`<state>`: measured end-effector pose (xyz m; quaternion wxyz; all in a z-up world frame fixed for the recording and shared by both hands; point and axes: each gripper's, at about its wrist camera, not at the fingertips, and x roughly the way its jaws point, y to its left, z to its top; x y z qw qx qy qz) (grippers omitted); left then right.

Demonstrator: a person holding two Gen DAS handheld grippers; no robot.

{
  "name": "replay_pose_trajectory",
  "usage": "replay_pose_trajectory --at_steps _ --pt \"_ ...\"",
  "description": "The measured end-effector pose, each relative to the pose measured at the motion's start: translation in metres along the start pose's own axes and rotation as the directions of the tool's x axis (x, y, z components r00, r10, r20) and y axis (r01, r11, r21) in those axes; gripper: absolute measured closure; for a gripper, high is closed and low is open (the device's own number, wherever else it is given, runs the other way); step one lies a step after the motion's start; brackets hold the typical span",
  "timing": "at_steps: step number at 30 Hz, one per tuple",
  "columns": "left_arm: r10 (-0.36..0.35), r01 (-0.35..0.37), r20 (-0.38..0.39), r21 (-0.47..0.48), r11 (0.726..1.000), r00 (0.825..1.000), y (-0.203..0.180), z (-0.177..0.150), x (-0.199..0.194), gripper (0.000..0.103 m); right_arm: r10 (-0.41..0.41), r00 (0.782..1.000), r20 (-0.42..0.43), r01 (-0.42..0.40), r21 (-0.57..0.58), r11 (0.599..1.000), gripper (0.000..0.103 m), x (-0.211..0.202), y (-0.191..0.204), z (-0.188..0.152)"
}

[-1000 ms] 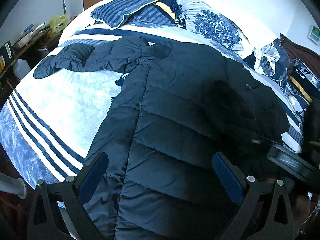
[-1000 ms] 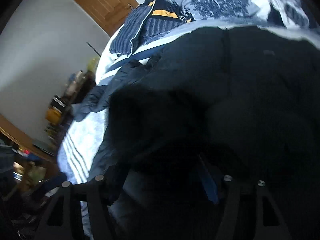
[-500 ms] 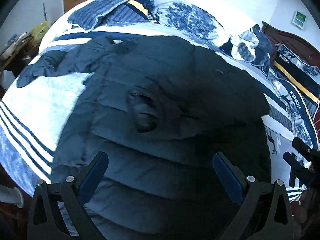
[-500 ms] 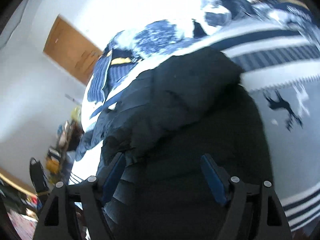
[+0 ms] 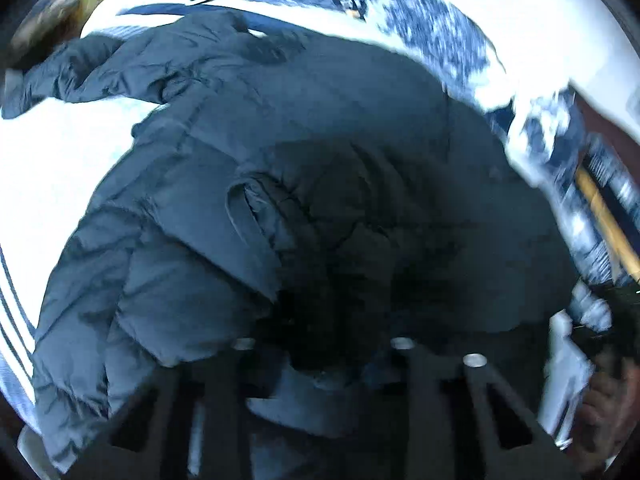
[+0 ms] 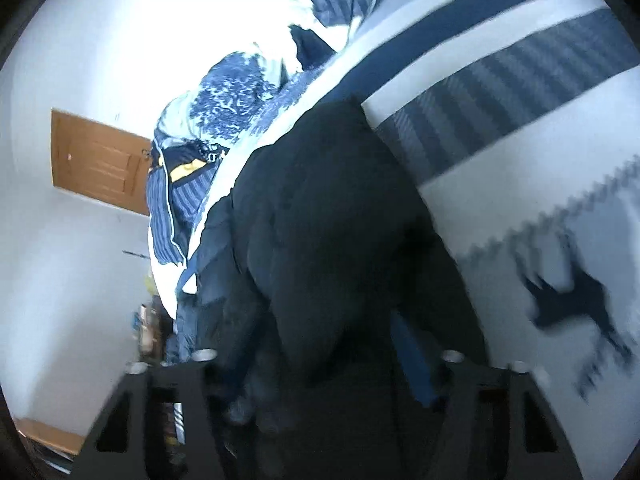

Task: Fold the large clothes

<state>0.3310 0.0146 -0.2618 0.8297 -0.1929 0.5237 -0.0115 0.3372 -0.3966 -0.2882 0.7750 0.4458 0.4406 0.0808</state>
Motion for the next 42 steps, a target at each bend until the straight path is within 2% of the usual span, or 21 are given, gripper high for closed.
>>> replay_pose_trajectory --at_steps 2,3,5,7,10,12,14,15,16,18,19,20,21,22,23,27,29,33,37,39,42 --pt "-0.004 0.002 0.060 0.021 1.000 0.998 0.006 0.013 -0.020 0.090 -0.044 0.999 -0.018 0.044 0.028 0.999 0.068 0.018 -0.002 0.016" --pt "0.001 -0.005 0.103 0.039 0.999 0.995 0.007 0.021 -0.035 0.091 -0.110 0.994 -0.029 0.110 0.020 0.994 0.077 0.026 0.003 0.024" --pt "0.013 -0.020 0.151 0.047 0.999 0.988 0.010 0.033 -0.055 0.091 -0.122 0.992 -0.039 0.121 -0.023 0.992 0.092 0.030 0.023 0.028" --pt "0.009 -0.016 0.155 0.042 0.999 0.988 0.019 0.047 -0.067 0.091 -0.077 0.997 -0.009 0.075 -0.121 0.990 0.093 0.022 0.057 0.024" --pt "0.058 -0.063 0.159 0.031 0.998 0.986 0.031 0.051 -0.060 0.089 -0.111 0.993 0.031 0.116 -0.229 0.966 0.093 0.022 0.098 0.012" --pt "0.070 -0.071 0.101 0.006 0.997 0.992 0.044 0.046 -0.034 0.086 -0.147 0.989 0.020 0.147 -0.239 0.960 0.093 0.039 0.099 0.008" --pt "0.083 -0.084 0.048 0.009 0.996 0.995 0.051 0.038 -0.013 0.084 -0.204 0.979 -0.018 0.195 -0.219 0.956 0.093 0.066 0.081 0.002" --pt "0.089 -0.090 0.019 0.022 0.996 0.996 0.053 0.033 -0.005 0.078 -0.217 0.975 -0.040 0.206 -0.190 0.960 0.093 0.076 0.068 -0.003" --pt "0.098 -0.098 0.005 0.027 0.995 0.995 0.053 0.030 -0.003 0.072 -0.220 0.974 -0.052 0.209 -0.163 0.964 0.092 0.081 0.057 -0.005" --pt "0.129 -0.129 0.019 0.030 0.991 0.991 0.058 0.023 -0.007 0.046 -0.182 0.981 -0.064 0.175 -0.107 0.979 0.088 0.082 0.038 -0.010" --pt "0.140 -0.140 0.028 0.026 0.990 0.990 0.059 0.021 -0.011 0.043 -0.176 0.983 -0.051 0.169 -0.107 0.980 0.085 0.079 0.035 -0.012" --pt "0.141 -0.143 0.048 0.024 0.989 0.989 0.061 0.020 -0.018 0.042 -0.179 0.983 -0.032 0.174 -0.119 0.977 0.071 0.070 0.036 -0.015" --pt "0.138 -0.139 0.065 0.023 0.990 0.988 0.064 0.019 -0.025 0.042 -0.178 0.984 -0.018 0.174 -0.131 0.976 0.043 0.061 0.039 -0.019" --pt "0.137 -0.139 0.074 0.019 0.990 0.988 0.066 0.016 -0.032 0.042 -0.156 0.988 -0.001 0.155 -0.139 0.978 0.030 0.049 0.043 -0.026" --pt "0.135 -0.137 0.082 0.012 0.991 0.987 0.070 0.013 -0.041 0.040 -0.134 0.991 0.027 0.137 -0.147 0.980 0.023 0.036 0.048 -0.035" --pt "0.136 -0.138 0.124 0.005 0.990 0.983 0.084 -0.010 -0.082 0.039 -0.093 0.990 0.106 0.115 -0.223 0.968 0.023 -0.021 0.078 -0.080" --pt "0.133 -0.138 0.149 0.025 0.990 0.980 0.086 -0.025 -0.103 0.038 -0.096 0.981 0.171 0.139 -0.266 0.954 0.023 -0.059 0.096 -0.111" --pt "0.146 -0.157 0.210 0.037 0.987 0.967 0.094 -0.054 -0.150 0.026 -0.123 0.943 0.311 0.228 -0.329 0.916 0.021 -0.140 0.140 -0.170" --pt "0.080 -0.086 0.221 0.020 0.996 0.972 0.098 -0.068 -0.185 0.023 -0.120 0.918 0.378 0.282 -0.408 0.869 0.021 -0.187 0.183 -0.210" --pt "0.018 -0.022 0.215 0.013 1.000 0.976 0.099 -0.071 -0.195 0.022 -0.075 0.917 0.392 0.254 -0.427 0.868 0.021 -0.206 0.198 -0.225" --pt "-0.006 0.006 0.229 -0.001 1.000 0.973 0.100 -0.076 -0.211 0.018 0.027 0.918 0.396 0.178 -0.471 0.864 0.018 -0.234 0.228 -0.251"
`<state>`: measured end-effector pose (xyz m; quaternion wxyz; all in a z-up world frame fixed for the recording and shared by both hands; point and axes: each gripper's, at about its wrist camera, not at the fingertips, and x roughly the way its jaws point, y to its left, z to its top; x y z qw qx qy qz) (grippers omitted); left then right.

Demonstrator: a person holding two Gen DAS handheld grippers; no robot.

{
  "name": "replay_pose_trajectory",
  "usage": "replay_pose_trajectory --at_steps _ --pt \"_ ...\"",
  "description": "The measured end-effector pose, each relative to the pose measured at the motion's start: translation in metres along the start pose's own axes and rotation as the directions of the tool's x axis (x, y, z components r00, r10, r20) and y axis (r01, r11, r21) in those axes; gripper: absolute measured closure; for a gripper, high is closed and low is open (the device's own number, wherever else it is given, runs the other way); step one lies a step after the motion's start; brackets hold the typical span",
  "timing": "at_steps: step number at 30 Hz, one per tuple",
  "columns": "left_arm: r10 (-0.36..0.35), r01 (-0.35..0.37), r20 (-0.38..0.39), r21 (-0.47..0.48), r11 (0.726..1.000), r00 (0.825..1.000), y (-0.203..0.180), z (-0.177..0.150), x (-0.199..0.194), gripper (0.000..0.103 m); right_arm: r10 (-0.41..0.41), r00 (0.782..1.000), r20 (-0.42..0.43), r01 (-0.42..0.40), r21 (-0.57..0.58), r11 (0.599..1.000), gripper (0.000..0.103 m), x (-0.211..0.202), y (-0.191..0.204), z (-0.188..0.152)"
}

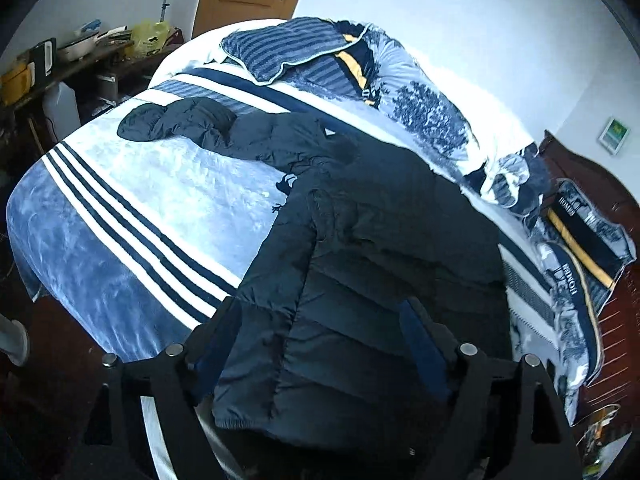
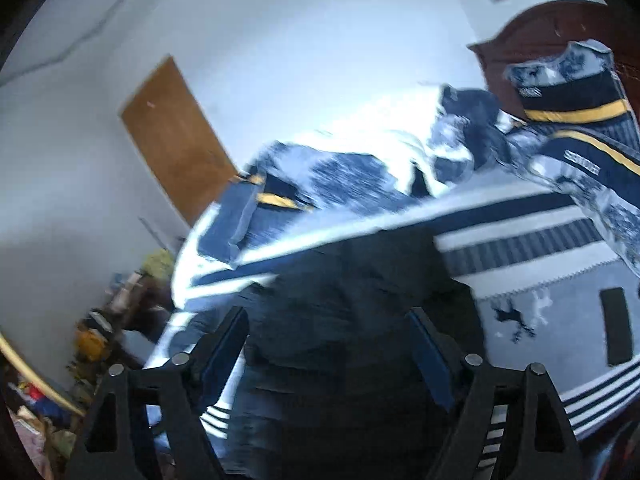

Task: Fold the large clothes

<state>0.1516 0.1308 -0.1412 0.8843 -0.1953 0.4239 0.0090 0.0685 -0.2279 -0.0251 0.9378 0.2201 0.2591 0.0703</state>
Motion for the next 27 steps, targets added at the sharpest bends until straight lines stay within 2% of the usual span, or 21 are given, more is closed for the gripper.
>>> replay_pose_trajectory --at_steps 3,5,7,9,11,14,15,19,24,27 --pt "0.012 -0.012 0.025 -0.020 1.000 1.000 -0.001 -0.001 -0.012 0.015 0.007 1.000 0.024 -0.006 -0.050 0.999 0.015 -0.008 0.029 -0.004" --pt "0.027 -0.025 0.030 -0.037 0.999 0.999 0.006 -0.001 -0.016 0.015 0.002 1.000 0.010 -0.001 -0.093 0.996 0.014 0.001 0.045 -0.014" --pt "0.035 -0.034 0.029 -0.042 0.999 0.999 0.014 -0.002 -0.018 0.015 -0.015 0.999 -0.046 0.010 -0.118 0.993 0.014 0.024 0.056 -0.025" --pt "0.016 -0.014 0.022 -0.071 0.997 1.000 0.024 -0.001 -0.020 0.015 -0.005 0.993 -0.116 -0.006 -0.091 0.996 0.014 0.056 0.061 -0.035" --pt "-0.020 0.021 0.007 -0.128 0.992 1.000 0.039 0.004 -0.016 0.015 -0.018 0.986 -0.167 -0.005 -0.133 0.991 0.014 0.087 0.070 -0.041" --pt "-0.050 0.049 0.002 -0.219 0.974 0.999 0.064 0.015 -0.006 0.015 -0.074 0.978 -0.193 0.032 -0.213 0.977 0.014 0.134 0.083 -0.045" --pt "-0.053 0.052 0.002 -0.238 0.970 0.999 0.070 0.018 -0.003 0.015 -0.070 0.975 -0.211 0.022 -0.220 0.975 0.014 0.149 0.088 -0.046" --pt "-0.033 0.033 0.004 -0.316 0.948 0.999 0.104 0.041 0.018 0.015 -0.003 0.955 -0.296 -0.062 -0.210 0.976 0.014 0.203 0.105 -0.048" --pt "0.004 0.005 0.020 -0.418 0.909 1.000 0.157 0.078 0.058 0.015 0.048 0.944 -0.328 -0.128 -0.227 0.965 0.014 0.262 0.128 -0.049" --pt "0.044 -0.045 -0.015 -0.500 0.865 0.999 0.195 0.100 0.093 0.015 0.074 0.935 -0.346 -0.162 -0.233 0.959 0.014 0.294 0.140 -0.052"
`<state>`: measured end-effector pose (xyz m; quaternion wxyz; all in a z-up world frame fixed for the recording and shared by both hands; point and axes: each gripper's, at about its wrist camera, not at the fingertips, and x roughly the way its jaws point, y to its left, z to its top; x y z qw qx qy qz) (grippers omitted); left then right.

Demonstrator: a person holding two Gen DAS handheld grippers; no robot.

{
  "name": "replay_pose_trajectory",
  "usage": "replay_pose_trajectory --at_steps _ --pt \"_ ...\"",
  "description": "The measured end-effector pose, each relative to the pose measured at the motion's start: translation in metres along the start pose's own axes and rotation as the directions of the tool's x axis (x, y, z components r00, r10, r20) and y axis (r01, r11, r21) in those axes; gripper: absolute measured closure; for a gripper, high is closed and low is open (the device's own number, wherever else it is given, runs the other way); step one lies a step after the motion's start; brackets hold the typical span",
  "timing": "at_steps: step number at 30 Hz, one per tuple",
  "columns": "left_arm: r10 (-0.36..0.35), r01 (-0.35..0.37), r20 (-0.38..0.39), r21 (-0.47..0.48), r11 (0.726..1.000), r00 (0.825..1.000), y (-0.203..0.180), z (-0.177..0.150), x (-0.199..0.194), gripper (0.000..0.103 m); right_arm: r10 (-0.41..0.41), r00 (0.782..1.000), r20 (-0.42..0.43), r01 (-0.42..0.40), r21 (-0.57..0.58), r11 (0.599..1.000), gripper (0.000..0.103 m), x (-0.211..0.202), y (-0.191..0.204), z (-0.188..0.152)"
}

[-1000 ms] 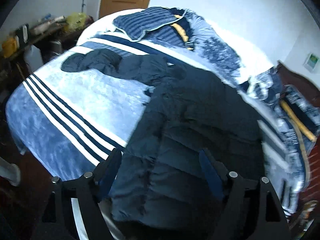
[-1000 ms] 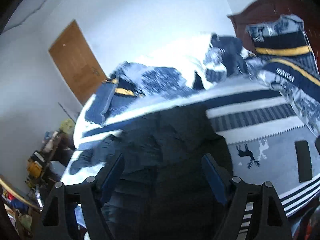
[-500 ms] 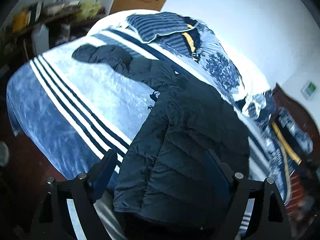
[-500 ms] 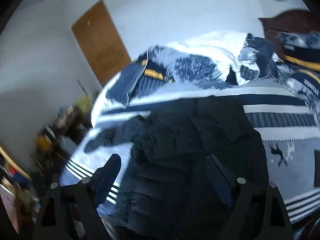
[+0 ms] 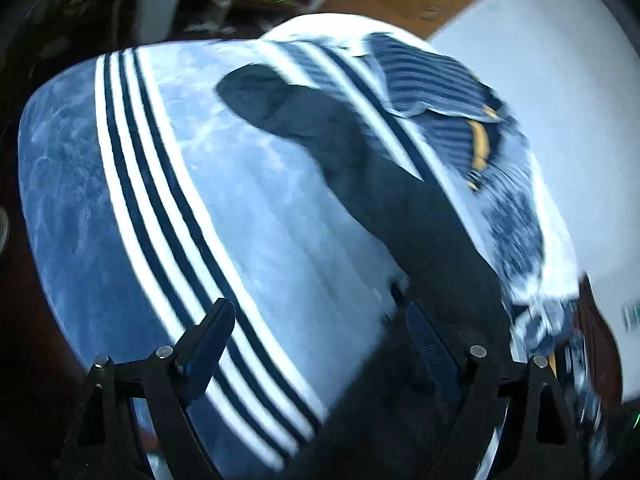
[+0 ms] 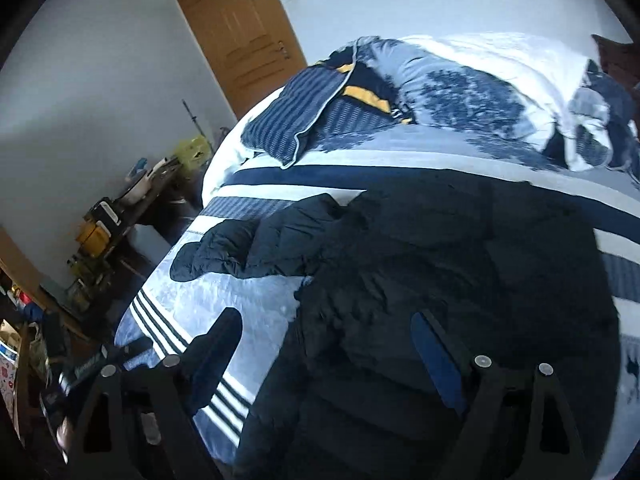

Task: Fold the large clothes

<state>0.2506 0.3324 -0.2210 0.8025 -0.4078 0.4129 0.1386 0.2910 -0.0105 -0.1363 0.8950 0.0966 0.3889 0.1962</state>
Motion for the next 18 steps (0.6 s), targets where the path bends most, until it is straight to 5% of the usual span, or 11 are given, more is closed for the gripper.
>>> replay_pose_trajectory --at_steps 5,10,14,16,18 --pt "0.019 -0.017 0.018 -0.101 0.995 1.000 0.017 0.062 0.064 0.015 0.028 0.998 -0.050 -0.028 -0.010 1.000 0.014 0.056 -0.003 0.007" --pt "-0.131 0.138 0.049 -0.206 0.969 0.990 0.030 0.123 0.120 0.015 0.048 0.993 -0.105 -0.048 0.003 0.999 0.014 0.096 -0.020 0.005" --pt "-0.138 0.155 0.072 -0.332 0.931 0.988 0.050 0.151 0.161 0.018 0.047 0.992 -0.117 -0.048 -0.002 0.999 0.014 0.109 -0.031 0.003" --pt "-0.136 0.155 0.078 -0.345 0.926 0.988 0.051 0.161 0.173 0.038 0.051 0.992 -0.118 -0.051 -0.001 0.999 0.014 0.111 -0.035 0.002" --pt "-0.127 0.134 0.044 -0.355 0.925 0.991 0.046 0.169 0.183 0.096 0.052 0.992 -0.116 -0.052 0.001 0.999 0.014 0.111 -0.039 0.000"
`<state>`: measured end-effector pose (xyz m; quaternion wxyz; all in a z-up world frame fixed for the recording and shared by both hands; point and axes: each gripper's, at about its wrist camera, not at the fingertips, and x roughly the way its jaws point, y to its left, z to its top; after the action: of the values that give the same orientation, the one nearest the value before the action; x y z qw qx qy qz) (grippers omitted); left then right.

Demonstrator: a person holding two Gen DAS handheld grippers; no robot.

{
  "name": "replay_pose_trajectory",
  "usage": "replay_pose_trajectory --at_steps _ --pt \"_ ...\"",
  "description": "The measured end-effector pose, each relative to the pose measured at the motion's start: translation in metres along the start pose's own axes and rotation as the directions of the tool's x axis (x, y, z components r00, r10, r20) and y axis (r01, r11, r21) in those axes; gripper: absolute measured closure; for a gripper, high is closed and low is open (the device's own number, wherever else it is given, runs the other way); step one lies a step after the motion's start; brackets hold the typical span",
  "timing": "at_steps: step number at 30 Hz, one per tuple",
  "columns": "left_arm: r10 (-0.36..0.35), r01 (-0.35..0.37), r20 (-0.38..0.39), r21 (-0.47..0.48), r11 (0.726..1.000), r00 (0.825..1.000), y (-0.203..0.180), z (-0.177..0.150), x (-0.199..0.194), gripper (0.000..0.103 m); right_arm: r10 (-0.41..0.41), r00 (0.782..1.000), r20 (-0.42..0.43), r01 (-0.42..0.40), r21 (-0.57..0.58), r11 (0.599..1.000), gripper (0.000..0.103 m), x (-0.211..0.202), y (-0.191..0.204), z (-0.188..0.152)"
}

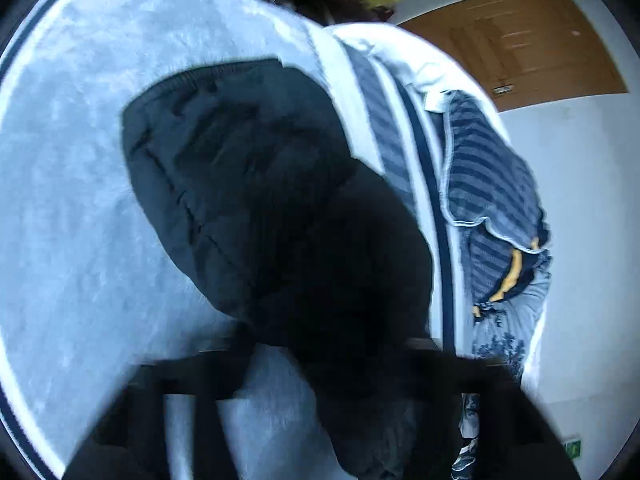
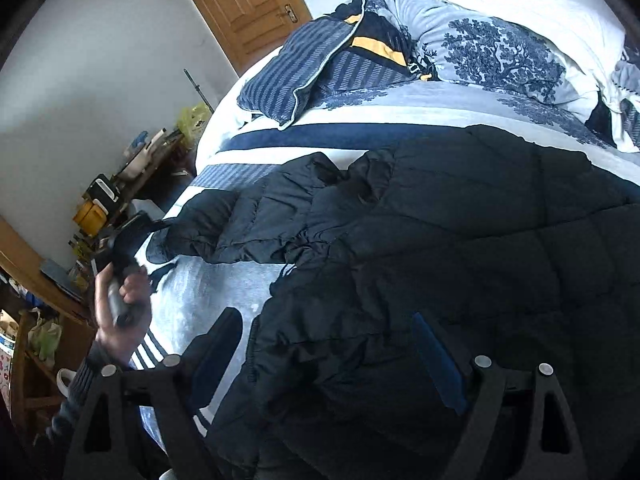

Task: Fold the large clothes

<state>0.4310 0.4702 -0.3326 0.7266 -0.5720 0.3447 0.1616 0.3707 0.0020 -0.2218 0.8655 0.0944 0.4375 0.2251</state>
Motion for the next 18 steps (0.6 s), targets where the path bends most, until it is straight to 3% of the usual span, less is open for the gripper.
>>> replay_pose_trajectory --at_steps 2,4,5,8,10,13,14,15,16,18 --pt "-0.001 0.000 0.021 0.036 0.999 1.000 -0.012 -0.001 -0.006 0.098 0.004 1.000 -0.004 -0.004 0.001 1.000 0.014 -0.001 -0.002 -0.002" --pt "-0.006 -0.015 0.125 0.170 0.985 0.992 -0.041 -0.016 -0.038 0.098 -0.008 1.000 0.003 0.008 -0.002 1.000 0.014 -0.005 -0.005 -0.006" --pt "-0.020 -0.019 0.162 0.235 0.972 0.987 -0.056 -0.025 -0.051 0.099 -0.013 1.000 0.004 0.013 -0.001 1.000 0.014 -0.007 -0.006 -0.007" --pt "-0.112 0.001 0.227 0.439 0.899 0.967 -0.113 -0.067 -0.100 0.099 -0.014 1.000 0.015 0.014 0.029 0.999 0.014 -0.020 -0.016 -0.013" --pt "-0.193 0.023 0.242 0.568 0.823 0.951 -0.150 -0.106 -0.131 0.099 -0.008 0.999 0.031 0.006 0.069 0.998 0.014 -0.035 -0.026 -0.019" --pt "-0.292 0.020 0.220 0.766 0.642 0.931 -0.208 -0.176 -0.165 0.099 -0.007 0.998 0.060 0.000 0.124 0.992 0.014 -0.059 -0.042 -0.028" --pt "-0.322 0.022 0.199 0.822 0.569 0.926 -0.225 -0.205 -0.174 0.099 -0.010 0.997 0.071 -0.001 0.143 0.990 0.014 -0.068 -0.048 -0.031" --pt "-0.340 0.028 0.173 0.858 0.512 0.925 -0.237 -0.227 -0.177 0.099 -0.014 0.997 0.082 0.000 0.165 0.986 0.014 -0.077 -0.055 -0.035" --pt "-0.350 0.039 0.128 0.900 0.435 0.928 -0.253 -0.258 -0.178 0.099 -0.019 0.996 0.090 0.002 0.183 0.983 0.014 -0.085 -0.062 -0.039" --pt "-0.344 0.064 0.060 0.939 0.337 0.937 -0.268 -0.305 -0.172 0.098 -0.042 0.993 0.106 0.017 0.224 0.974 0.014 -0.102 -0.080 -0.049"
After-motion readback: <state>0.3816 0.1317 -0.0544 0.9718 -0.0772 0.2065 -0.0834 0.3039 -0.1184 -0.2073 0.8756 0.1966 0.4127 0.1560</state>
